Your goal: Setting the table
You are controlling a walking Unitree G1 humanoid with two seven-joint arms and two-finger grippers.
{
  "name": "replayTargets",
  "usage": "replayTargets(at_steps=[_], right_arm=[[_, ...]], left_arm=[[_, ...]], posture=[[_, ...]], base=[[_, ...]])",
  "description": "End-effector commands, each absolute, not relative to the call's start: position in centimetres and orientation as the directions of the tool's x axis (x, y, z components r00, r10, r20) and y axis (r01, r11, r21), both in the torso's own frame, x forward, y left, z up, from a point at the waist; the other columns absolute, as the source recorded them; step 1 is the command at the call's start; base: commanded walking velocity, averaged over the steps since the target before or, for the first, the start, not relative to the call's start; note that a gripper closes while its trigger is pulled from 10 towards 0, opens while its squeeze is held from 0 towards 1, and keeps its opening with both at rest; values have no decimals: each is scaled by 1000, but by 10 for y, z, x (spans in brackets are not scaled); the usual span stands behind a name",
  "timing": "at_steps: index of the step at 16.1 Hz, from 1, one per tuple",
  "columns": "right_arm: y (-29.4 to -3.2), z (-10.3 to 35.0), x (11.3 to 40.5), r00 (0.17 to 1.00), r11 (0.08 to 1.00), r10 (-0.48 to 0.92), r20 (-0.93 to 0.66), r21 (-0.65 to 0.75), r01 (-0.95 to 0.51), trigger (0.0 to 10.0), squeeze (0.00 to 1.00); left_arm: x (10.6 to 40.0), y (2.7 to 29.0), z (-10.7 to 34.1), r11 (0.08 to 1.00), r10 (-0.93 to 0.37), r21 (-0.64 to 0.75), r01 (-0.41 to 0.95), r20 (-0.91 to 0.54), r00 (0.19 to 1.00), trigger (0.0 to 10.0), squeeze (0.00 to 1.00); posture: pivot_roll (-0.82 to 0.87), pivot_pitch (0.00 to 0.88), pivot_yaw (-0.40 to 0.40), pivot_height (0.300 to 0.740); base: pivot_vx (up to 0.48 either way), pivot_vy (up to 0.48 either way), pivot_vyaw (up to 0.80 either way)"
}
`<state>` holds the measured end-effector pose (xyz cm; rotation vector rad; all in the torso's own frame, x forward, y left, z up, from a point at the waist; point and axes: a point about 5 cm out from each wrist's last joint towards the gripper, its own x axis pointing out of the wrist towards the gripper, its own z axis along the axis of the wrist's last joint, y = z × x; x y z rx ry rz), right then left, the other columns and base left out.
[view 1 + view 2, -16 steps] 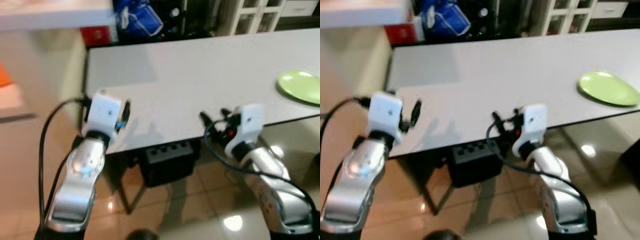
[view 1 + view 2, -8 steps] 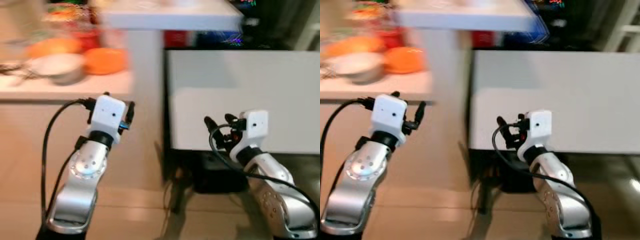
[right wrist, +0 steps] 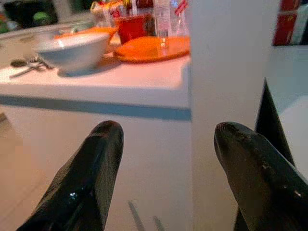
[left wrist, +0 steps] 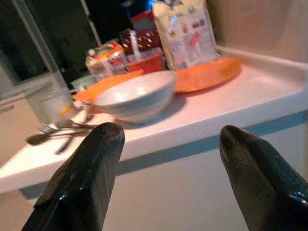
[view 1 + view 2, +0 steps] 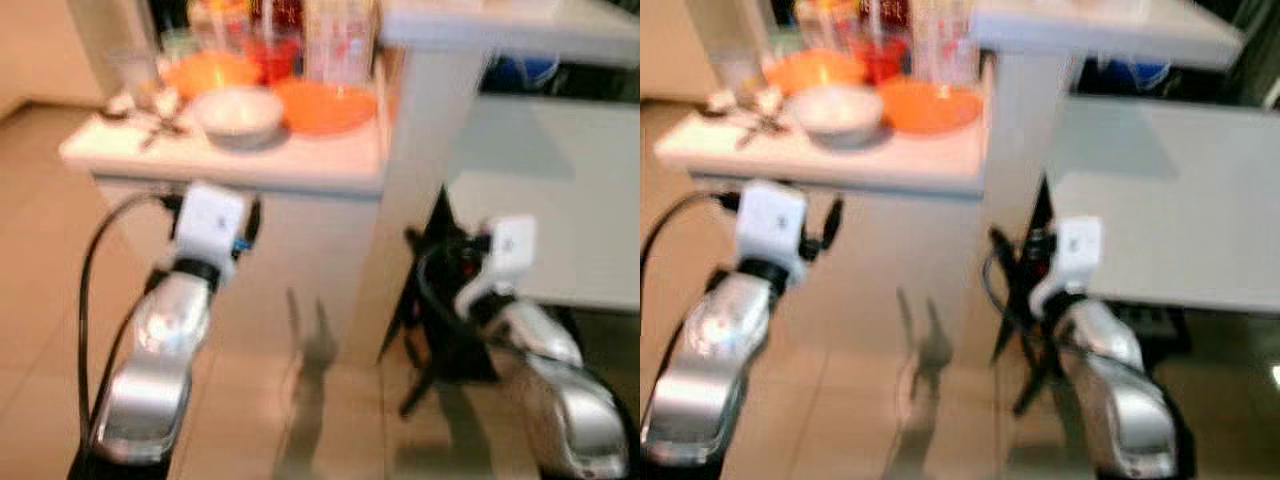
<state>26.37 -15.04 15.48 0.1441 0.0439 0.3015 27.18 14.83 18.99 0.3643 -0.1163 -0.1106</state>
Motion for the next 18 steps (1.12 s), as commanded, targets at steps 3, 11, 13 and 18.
replayTargets(at_steps=[3,11,13,18], right_arm=[[-148,161,265,955,944,298,-1,152,-294,10000,0],[-154,163,270,970,959,243,9,152,-241,10000,0],[-156,163,270,973,962,229,11,151,-228,10000,0],[-157,169,274,979,966,203,23,156,-204,10000,0]], left_arm=[[274,151,195,926,-120,371,69,115,986,10000,0],[276,155,195,926,-99,374,49,115,988,10000,0],[278,153,197,915,-99,401,40,127,987,10000,0],[282,159,199,933,-39,360,-10,129,991,10000,0]], posture=[[-21,0,-10,740],[-19,0,-11,740],[-19,0,-11,740],[-22,0,-6,740]], base=[[0,459,0],[0,461,0],[0,231,0],[0,-252,0]])
